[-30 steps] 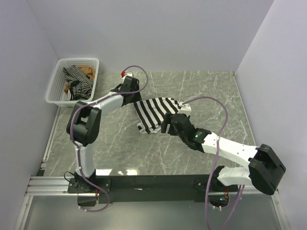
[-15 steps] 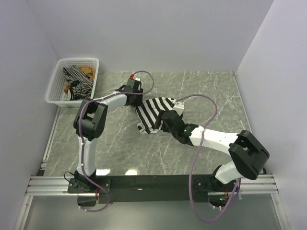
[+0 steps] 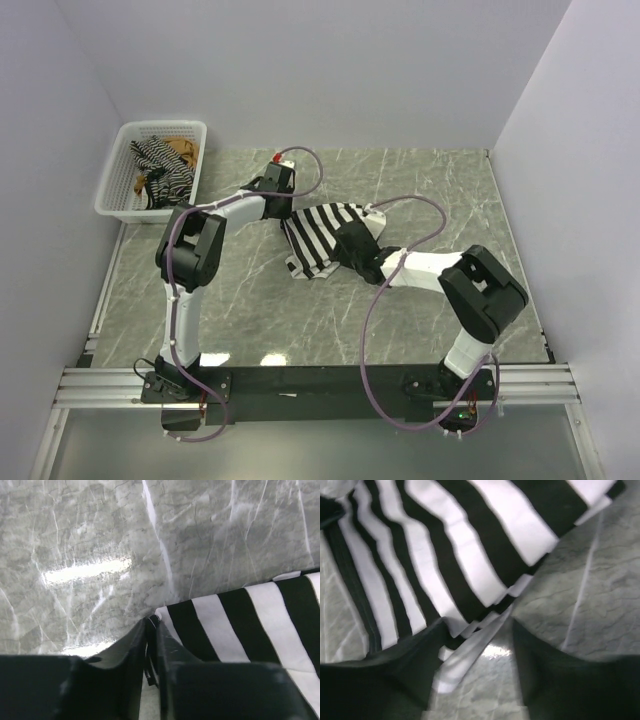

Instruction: Fold and stack the tank tops

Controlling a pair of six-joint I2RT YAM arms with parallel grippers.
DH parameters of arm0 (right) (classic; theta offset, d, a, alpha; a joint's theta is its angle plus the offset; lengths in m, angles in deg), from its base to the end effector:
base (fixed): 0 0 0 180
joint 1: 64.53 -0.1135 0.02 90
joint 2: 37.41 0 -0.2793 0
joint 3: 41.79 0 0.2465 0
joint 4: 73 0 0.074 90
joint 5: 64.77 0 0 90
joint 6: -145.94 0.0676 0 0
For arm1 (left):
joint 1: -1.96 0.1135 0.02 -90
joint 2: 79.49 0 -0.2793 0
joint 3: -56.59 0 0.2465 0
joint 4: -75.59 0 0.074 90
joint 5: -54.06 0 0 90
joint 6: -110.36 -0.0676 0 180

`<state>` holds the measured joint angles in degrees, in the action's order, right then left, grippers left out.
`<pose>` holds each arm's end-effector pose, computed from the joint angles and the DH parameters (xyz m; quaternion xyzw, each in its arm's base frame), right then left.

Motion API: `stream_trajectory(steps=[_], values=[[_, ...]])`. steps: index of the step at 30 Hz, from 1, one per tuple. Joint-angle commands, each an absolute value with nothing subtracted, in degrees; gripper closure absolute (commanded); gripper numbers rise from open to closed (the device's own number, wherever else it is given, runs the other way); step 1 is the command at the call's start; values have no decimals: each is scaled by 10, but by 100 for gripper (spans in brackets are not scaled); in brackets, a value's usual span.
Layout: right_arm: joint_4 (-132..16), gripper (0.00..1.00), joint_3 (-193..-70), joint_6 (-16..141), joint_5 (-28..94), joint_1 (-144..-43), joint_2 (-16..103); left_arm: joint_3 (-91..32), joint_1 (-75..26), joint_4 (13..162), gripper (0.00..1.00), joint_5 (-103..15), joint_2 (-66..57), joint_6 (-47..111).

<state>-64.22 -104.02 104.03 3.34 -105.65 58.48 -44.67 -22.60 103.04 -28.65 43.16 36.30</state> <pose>0.2838 0.2143 0.1624 0.1310 0.8921 0.1543 0.4039 0.4520 -0.1971 0.1526 0.0479 0.9333 -0.0656 0.3497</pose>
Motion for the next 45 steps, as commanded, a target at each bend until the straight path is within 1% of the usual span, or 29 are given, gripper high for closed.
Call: stream_trajectory(steps=[1, 3, 4, 6, 7, 9, 13, 18, 21, 23, 27, 28, 30, 31, 33, 34, 36, 37, 38, 39, 40, 41, 42, 43, 44, 45], values=[[-673, 45, -1063, 1053, 33, -1034, 594, -434, -225, 1013, 90, -286, 403, 378], [-672, 60, -1068, 1046, 33, -1026, 599, -419, -225, 1008, 99, -286, 386, 394], [-664, 80, -1075, 1042, 32, -1018, 601, -404, -227, 1003, 100, -286, 362, 406], [-654, 97, -1079, 1035, 31, -1010, 601, -389, -232, 997, 99, -280, 332, 419], [-652, 100, -1082, 1030, 26, -1003, 589, -381, -235, 992, 99, -276, 299, 423], [-637, 100, -1083, 1011, 15, -996, 569, -363, -253, 992, 99, -258, 264, 434], [-602, 100, -1096, 968, 12, -966, 488, -367, -294, 1019, 100, -207, 166, 442], [-537, 100, -1171, 884, 20, -927, 427, -416, -343, 1049, 100, -170, 93, 459], [-507, 100, -1248, 821, 12, -912, 410, -468, -358, 1051, 100, -175, 65, 473], [-479, 100, -1326, 783, 9, -900, 408, -515, -367, 1049, 99, -176, 53, 474], [-425, 100, -1485, 726, 49, -874, 429, -612, -372, 1071, 100, -164, 49, 472], [-412, 100, -1551, 703, 74, -873, 446, -622, -372, 1074, 100, -152, 38, 472], [-369, 100, -1608, 698, 89, -873, 467, -608, -372, 1064, 100, -138, 16, 477], [-362, 100, -1625, 696, 104, -873, 467, -592, -372, 1055, 100, -113, -14, 476], [-373, 100, -1603, 703, 114, -876, 452, -526, -370, 1031, 100, -92, -49, 485], [-386, 100, -1553, 713, 146, -876, 427, -500, -367, 1028, 99, -97, -81, 491], [-384, 100, -1494, 723, 177, -878, 393, -414, -364, 1043, 100, -94, -111, 525], [-370, 100, -1428, 738, 191, -878, 383, -379, -364, 1048, 100, -94, -142, 544], [-369, 100, -1386, 744, 224, -882, 370, -301, -364, 1060, 100, -95, -158, 583], [-370, 100, -1340, 753, 229, -886, 337, -261, -364, 1071, 100, -90, -175, 608], [-382, 100, -1239, 778, 228, -894, 317, -182, -364, 1081, 100, -84, -207, 663], [-391, 98, -1189, 787, 222, -902, 297, -141, -364, 1092, 99, -86, -226, 688], [-397, 82, -1143, 796, 214, -917, 263, -100, -364, 1089, 100, -97, -244, 705], [-400, 70, -1070, 818, 201, -922, 247, -23, -364, 1083, 93, -110, -275, 718], [-402, 58, -1038, 826, 198, -925, 232, 14, -364, 1077, 85, -131, -287, 748], [-408, 42, -1009, 835, 199, -936, 205, 48, -364, 1059, 76, -143, -297, 764]])
